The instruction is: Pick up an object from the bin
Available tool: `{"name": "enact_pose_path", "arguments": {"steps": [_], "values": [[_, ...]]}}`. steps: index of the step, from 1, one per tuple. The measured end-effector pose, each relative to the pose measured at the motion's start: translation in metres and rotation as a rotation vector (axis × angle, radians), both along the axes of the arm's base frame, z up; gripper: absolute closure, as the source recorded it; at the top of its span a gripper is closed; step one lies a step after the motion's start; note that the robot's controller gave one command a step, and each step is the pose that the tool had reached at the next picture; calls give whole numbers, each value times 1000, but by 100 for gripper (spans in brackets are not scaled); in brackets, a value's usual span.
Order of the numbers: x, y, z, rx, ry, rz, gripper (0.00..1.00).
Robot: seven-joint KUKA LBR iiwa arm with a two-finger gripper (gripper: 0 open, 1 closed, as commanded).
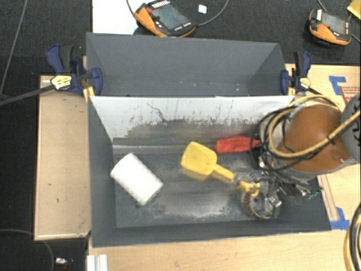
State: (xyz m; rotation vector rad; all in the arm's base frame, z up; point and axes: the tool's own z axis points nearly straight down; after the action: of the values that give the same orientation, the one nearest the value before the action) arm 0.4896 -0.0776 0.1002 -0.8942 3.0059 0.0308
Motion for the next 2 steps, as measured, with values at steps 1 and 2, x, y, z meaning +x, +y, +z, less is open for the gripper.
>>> {"name": "enact_pose_path", "arguments": {"steps": [1, 2], "values": [[-12, -14, -28, -19, -20, 460, 0], [37, 16, -30, 0, -1, -226, 100]]}}
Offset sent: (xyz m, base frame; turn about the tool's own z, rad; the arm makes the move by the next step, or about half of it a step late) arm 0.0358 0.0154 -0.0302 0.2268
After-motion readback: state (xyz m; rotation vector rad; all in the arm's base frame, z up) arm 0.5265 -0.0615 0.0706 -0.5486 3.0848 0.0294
